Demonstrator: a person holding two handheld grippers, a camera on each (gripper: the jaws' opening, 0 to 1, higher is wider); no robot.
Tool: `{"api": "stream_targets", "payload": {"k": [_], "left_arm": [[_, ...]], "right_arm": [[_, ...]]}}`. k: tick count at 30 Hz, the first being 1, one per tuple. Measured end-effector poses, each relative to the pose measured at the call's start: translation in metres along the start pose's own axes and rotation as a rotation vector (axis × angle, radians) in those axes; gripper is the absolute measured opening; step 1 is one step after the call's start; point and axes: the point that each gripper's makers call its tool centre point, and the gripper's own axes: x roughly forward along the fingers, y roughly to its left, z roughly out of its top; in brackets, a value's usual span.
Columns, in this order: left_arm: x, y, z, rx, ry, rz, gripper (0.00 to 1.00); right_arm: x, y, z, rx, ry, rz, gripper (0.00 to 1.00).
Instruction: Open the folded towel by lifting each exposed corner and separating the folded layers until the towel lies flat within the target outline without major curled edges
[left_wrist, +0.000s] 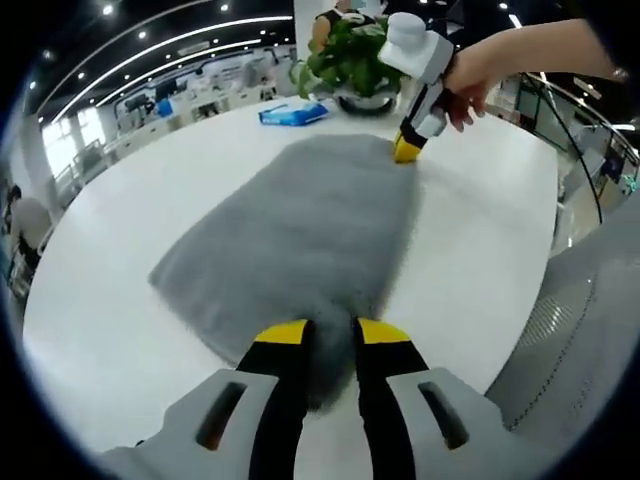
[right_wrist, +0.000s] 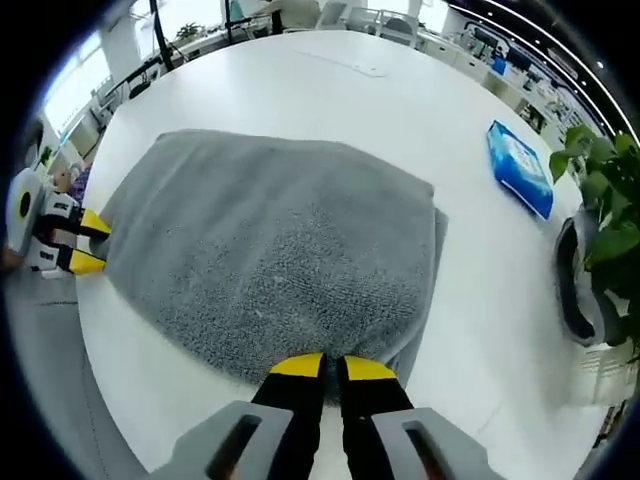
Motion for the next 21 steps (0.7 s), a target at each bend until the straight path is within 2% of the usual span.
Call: {"api": "stream_targets", "payload": {"k": [12, 21], "left_arm": [[0.000, -0.001, 0.000, -0.001, 0.008, -0.009, 0.18], [0.001, -0.002, 0.000, -0.004, 0.008, -0.021, 0.19]], "right_arm": [[0.003, -0.003, 0.012, -0.043, -0.032, 0.010, 0.02], [0.008, -0.005, 0.024, -0.095, -0.010, -0.012, 0.02]]}}
